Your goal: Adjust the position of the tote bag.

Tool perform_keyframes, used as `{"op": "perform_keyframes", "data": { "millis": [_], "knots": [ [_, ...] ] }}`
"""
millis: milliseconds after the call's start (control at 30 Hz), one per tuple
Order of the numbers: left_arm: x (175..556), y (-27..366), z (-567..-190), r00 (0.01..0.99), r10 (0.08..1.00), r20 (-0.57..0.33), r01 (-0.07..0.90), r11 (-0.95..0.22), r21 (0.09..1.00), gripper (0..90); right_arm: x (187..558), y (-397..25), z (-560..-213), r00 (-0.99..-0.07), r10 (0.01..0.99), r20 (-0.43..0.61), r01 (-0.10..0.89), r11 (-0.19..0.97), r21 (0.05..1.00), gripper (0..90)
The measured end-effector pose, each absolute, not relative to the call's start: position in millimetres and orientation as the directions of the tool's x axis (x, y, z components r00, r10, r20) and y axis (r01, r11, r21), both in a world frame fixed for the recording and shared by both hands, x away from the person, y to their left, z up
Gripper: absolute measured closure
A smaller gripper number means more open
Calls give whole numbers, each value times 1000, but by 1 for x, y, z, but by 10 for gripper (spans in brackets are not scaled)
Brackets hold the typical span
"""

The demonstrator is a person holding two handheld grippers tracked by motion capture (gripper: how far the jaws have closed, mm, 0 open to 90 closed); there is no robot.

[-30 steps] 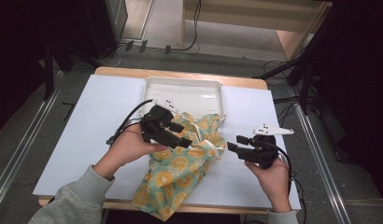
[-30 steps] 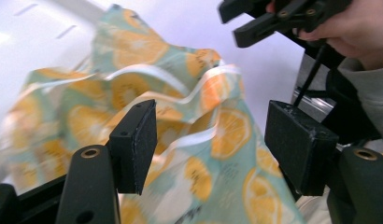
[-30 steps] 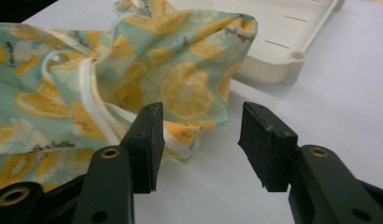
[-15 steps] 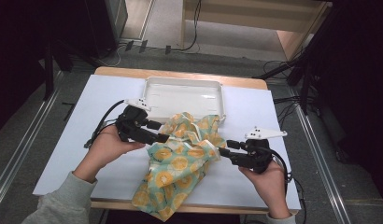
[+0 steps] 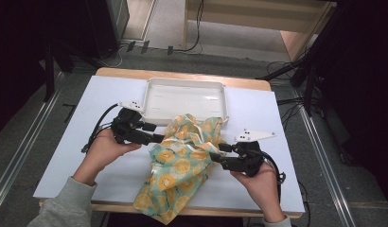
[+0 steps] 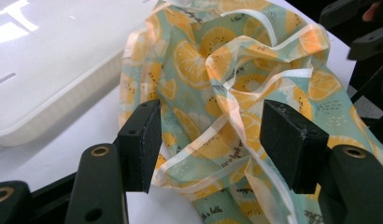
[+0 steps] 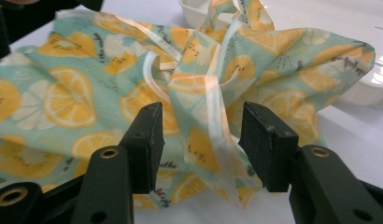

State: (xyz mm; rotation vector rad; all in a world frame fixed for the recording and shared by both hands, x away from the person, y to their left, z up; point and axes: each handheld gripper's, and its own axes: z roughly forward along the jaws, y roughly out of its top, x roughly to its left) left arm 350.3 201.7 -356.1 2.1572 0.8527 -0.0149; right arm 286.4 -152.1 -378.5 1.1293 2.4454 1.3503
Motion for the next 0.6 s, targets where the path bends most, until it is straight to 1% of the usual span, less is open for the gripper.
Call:
{"op": "perform_keyframes", "data": {
  "millis": [33, 67, 100, 133, 200, 233, 267, 600],
  "knots": [
    [350, 202, -356, 773, 571, -278, 579, -454, 677, 402, 289, -150, -380, -710, 667, 226, 552, 327, 767, 523],
    [351, 202, -357, 771, 571, -281, 581, -453, 676, 404, 293, -148, -383, -709, 668, 227, 559, 336, 758, 600],
    [351, 202, -357, 771, 571, -281, 581, -453, 676, 403, 294, -148, -385, -711, 665, 229, 561, 340, 755, 651],
    [350, 202, -358, 774, 567, -282, 581, -457, 673, 404, 296, -148, -385, -713, 660, 236, 566, 343, 750, 748],
    [348, 200, -358, 774, 565, -284, 581, -457, 674, 403, 297, -149, -385, -719, 655, 235, 563, 349, 749, 851],
    [347, 199, -359, 776, 563, -285, 580, -458, 674, 403, 297, -150, -385, -720, 653, 237, 564, 350, 748, 886],
    [347, 199, -359, 776, 562, -286, 579, -457, 675, 404, 295, -152, -384, -724, 648, 237, 561, 353, 749, 900],
    [346, 206, -357, 763, 581, -283, 586, -437, 683, 408, 273, -170, -375, -731, 652, 201, 544, 379, 749, 900]
  ]
}}
